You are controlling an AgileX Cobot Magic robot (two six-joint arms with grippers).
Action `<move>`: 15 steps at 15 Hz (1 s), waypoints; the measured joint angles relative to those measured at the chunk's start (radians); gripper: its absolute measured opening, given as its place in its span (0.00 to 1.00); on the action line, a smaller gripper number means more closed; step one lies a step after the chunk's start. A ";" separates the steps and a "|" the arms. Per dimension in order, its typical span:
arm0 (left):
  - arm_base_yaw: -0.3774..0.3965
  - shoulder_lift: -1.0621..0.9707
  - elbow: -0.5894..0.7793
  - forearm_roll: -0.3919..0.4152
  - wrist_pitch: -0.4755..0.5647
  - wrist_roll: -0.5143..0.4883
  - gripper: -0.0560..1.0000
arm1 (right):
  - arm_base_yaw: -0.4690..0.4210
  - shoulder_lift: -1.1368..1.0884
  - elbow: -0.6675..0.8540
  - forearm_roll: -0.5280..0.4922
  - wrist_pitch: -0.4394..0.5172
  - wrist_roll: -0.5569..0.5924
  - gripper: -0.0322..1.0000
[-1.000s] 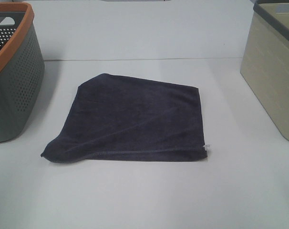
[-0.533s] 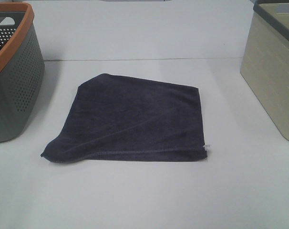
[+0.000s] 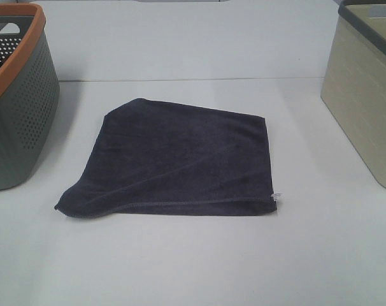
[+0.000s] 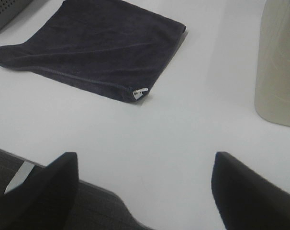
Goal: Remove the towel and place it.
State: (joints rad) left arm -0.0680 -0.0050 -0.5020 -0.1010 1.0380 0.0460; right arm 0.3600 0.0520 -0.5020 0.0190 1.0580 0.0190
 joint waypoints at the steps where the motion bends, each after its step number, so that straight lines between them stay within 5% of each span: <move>1: 0.000 0.000 0.000 -0.002 0.000 0.000 0.86 | 0.000 -0.031 0.000 0.000 -0.001 -0.003 0.77; 9: 0.000 0.000 0.004 -0.012 0.000 0.000 0.85 | -0.003 -0.055 0.000 0.000 -0.001 -0.004 0.77; 15: 0.000 0.000 0.004 -0.012 0.000 0.000 0.85 | -0.212 -0.055 0.000 0.000 -0.001 -0.004 0.77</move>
State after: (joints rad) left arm -0.0680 -0.0050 -0.4980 -0.1130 1.0380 0.0460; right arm 0.1480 -0.0030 -0.5020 0.0190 1.0570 0.0150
